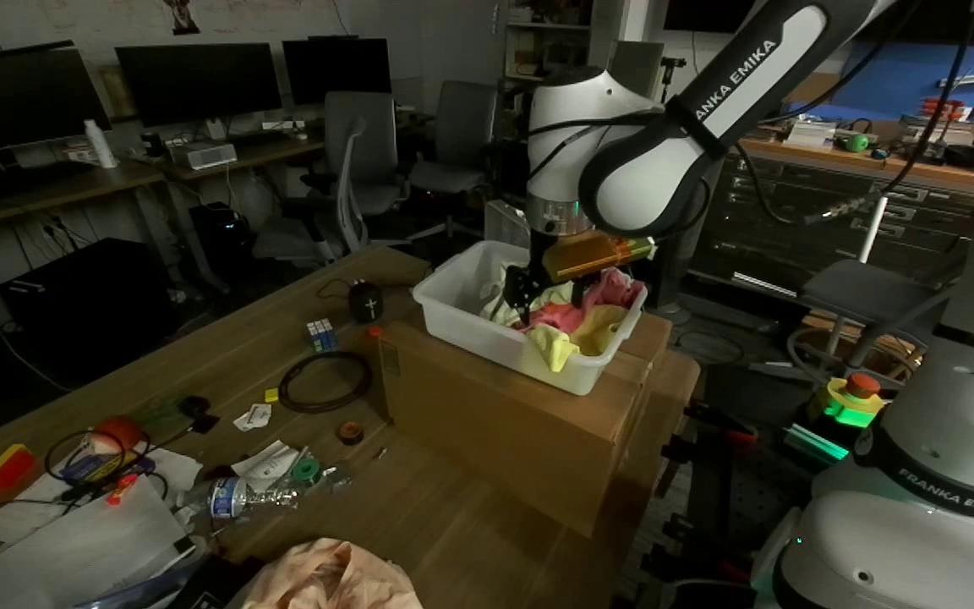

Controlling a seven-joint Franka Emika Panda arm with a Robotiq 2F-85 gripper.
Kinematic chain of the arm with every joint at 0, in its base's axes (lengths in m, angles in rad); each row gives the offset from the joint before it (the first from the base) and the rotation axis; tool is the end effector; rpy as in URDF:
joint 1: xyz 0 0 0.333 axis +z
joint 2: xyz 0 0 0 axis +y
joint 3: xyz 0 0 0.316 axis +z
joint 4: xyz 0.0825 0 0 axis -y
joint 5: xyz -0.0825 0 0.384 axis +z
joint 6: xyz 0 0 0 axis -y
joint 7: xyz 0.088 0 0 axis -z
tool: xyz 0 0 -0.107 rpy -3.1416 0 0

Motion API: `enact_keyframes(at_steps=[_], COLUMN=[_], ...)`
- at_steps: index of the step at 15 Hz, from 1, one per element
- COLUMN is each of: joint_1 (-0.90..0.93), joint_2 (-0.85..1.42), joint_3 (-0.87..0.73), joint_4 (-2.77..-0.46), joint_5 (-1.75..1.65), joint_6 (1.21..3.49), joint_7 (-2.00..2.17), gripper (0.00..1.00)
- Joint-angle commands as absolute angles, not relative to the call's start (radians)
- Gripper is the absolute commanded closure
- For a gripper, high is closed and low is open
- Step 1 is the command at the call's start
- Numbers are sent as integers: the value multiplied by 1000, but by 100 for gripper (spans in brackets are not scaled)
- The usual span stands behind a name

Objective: Remove the clothes and towels from the storage box and put them on the table

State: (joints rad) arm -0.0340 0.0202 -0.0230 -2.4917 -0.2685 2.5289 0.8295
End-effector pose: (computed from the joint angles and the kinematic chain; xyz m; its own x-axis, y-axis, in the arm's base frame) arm 0.4706 -0.0241 0.2798 0.7838 -0.6102 0.1153 -0.6205 -0.7770 0.1061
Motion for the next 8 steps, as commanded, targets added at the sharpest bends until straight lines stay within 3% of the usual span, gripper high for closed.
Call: enact_keyframes(at_steps=[1, 8], joint_1=[-35, -7], joint_2=[56, 103], joint_3=[-51, -93], joint_4=[-2488, -2467], joint_5=[-383, -659], joint_6=[2611, 2626], joint_7=[1004, 1355], gripper=[0, 0])
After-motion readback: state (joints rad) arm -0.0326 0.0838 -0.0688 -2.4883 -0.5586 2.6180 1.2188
